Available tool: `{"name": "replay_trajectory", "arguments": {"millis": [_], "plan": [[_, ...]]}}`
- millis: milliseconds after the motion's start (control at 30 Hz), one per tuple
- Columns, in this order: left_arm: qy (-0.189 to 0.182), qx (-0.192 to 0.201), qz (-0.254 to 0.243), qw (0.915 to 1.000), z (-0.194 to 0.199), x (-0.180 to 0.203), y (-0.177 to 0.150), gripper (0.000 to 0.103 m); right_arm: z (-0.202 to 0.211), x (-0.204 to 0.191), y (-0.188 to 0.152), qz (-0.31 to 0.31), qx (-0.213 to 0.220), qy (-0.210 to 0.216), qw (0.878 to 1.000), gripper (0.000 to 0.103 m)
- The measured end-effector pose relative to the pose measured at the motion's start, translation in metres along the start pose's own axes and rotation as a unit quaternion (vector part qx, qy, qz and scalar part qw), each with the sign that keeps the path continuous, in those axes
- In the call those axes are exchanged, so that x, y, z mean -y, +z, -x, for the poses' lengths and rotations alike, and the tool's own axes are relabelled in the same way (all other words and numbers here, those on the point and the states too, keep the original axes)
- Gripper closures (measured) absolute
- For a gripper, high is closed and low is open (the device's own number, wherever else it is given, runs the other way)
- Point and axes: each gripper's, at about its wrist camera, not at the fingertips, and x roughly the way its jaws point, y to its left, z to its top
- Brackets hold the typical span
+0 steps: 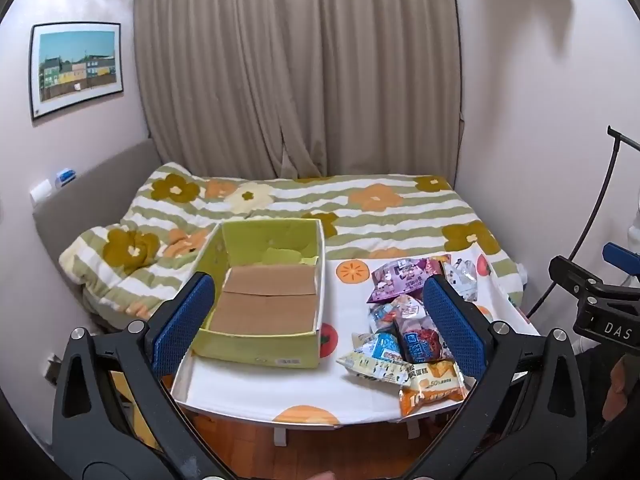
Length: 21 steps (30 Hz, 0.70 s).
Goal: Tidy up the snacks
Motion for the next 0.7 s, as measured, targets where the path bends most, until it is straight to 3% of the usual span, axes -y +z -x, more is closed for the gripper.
{"name": "replay_trajectory", "arguments": {"millis": [233,300,700], "plan": [[0.011,-0.016,0.005,0.9998,-0.011,0.004,0.005,0.000,-0.001,0.003,0.000,0.003,0.001,-0.005,1.000,0.000],[-0.010,0.005,0.012,0.9999,-0.001,0.003,0.002,0.000,-0.002,0.001,0.001,0.008,0.002,-0.007,1.000,0.000],[-0.006,0.003,0.012,0.9999,0.001,0.004,0.001,0.000,-0.002,0.002,-0.004,0.006,0.000,-0.006,1.000,0.000]]}}
